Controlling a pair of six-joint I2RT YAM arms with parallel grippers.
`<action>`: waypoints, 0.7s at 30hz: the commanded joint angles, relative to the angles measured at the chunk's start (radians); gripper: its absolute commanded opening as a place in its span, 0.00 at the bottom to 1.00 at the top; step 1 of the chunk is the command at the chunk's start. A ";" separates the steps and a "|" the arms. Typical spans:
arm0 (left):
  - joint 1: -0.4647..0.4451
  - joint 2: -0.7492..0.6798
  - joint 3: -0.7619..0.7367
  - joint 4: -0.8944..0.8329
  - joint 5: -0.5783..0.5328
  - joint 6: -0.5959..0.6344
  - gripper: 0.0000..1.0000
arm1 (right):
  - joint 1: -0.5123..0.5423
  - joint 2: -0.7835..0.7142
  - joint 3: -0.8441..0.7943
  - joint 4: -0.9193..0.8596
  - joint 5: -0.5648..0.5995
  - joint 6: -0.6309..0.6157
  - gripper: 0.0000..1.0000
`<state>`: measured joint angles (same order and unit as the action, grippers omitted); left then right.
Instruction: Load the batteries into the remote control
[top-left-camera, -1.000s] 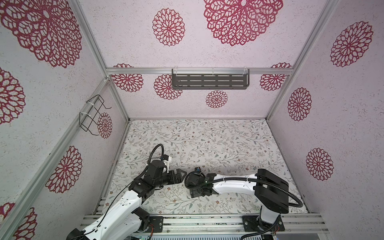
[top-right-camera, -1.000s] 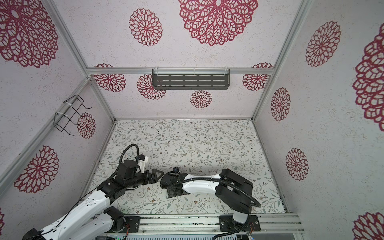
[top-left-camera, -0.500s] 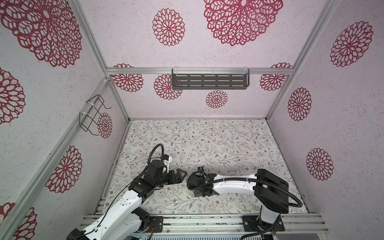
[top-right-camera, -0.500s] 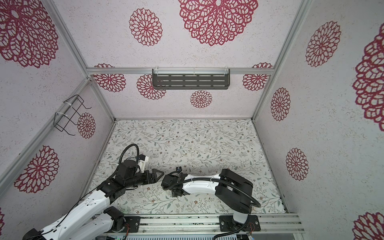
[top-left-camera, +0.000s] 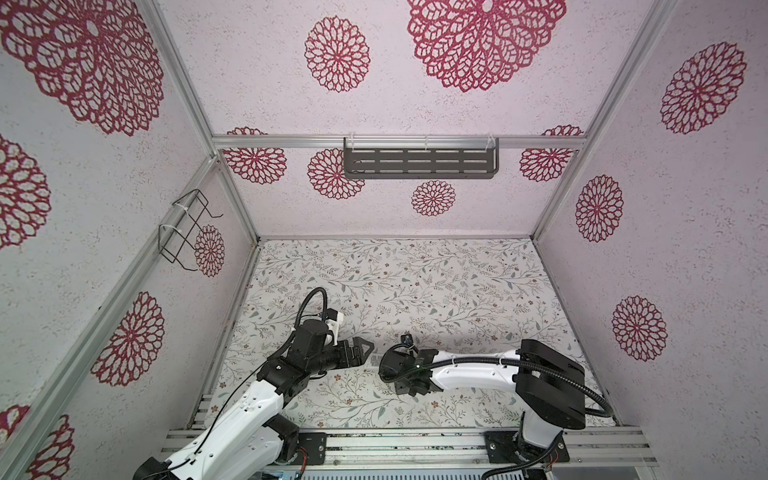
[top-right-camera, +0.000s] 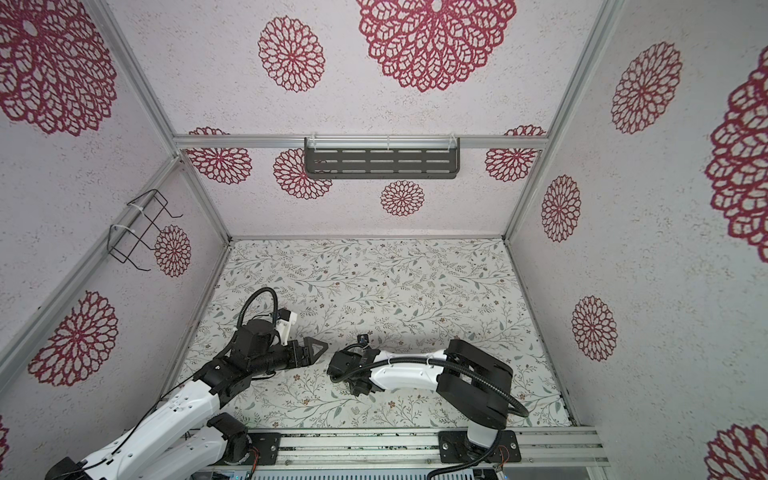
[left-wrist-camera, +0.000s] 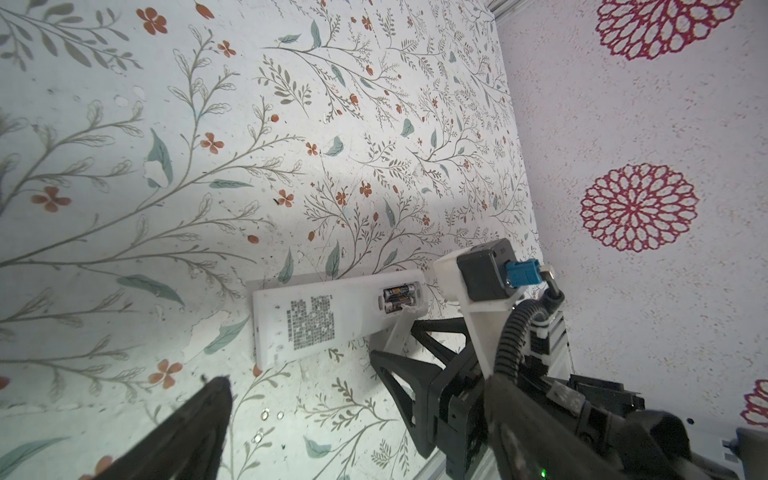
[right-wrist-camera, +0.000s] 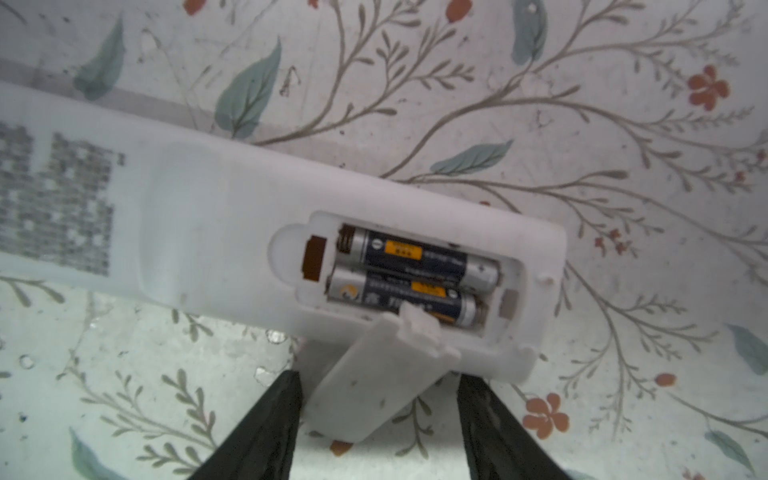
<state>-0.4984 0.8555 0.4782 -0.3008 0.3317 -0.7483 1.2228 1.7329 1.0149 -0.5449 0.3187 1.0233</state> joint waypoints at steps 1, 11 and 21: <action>0.008 -0.017 0.013 0.016 0.007 0.009 0.97 | -0.002 -0.028 -0.037 -0.082 0.031 0.041 0.63; 0.008 0.006 0.021 0.024 0.013 0.016 0.97 | -0.002 -0.096 -0.096 0.046 -0.020 0.017 0.72; 0.008 -0.012 0.016 0.021 0.017 0.012 0.97 | -0.001 -0.044 -0.035 0.001 0.020 0.038 0.56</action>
<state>-0.4973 0.8566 0.4782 -0.2970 0.3378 -0.7479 1.2228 1.6886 0.9581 -0.4988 0.3046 1.0336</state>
